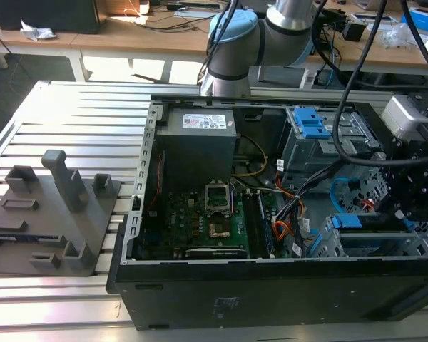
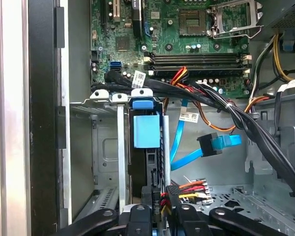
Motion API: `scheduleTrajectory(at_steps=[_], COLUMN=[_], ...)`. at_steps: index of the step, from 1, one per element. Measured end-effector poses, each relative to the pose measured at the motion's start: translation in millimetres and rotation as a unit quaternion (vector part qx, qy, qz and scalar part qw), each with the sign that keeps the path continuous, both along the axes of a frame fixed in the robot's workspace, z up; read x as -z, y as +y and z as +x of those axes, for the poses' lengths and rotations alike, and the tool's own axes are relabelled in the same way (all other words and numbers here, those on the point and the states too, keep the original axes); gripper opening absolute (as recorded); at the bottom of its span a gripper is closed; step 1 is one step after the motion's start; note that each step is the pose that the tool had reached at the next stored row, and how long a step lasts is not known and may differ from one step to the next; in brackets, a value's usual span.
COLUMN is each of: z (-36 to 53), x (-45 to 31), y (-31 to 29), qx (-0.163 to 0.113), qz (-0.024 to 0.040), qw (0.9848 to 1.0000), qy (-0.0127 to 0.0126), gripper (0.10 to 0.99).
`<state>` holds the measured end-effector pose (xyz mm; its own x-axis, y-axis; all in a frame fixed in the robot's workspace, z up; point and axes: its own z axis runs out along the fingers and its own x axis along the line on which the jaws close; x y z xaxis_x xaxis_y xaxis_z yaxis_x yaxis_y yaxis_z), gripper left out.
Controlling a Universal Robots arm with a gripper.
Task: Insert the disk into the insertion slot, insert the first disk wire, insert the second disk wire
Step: 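Insert the first disk wire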
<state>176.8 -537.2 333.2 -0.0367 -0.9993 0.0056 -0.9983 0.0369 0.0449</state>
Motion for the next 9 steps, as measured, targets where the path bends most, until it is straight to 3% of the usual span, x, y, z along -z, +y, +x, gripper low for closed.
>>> scheduleTrajectory(at_steps=[2,5,7,8,9], z=[0.0,-0.1,0.0,0.0,0.0], x=[-3.0,-18.4,-33.0,-37.3,-41.8], y=[-0.1,1.4,2.4,2.9,3.4], qx=[0.000,0.000,0.000,0.000,0.000], qz=[-0.0002,-0.0012,-0.0015,-0.0015,-0.0016], qw=[1.0000,1.0000,1.0000,1.0000,1.0000], qy=[0.0000,0.0000,0.0000,0.0000,0.0000], gripper=[0.255,0.255,0.255,0.235,0.110])
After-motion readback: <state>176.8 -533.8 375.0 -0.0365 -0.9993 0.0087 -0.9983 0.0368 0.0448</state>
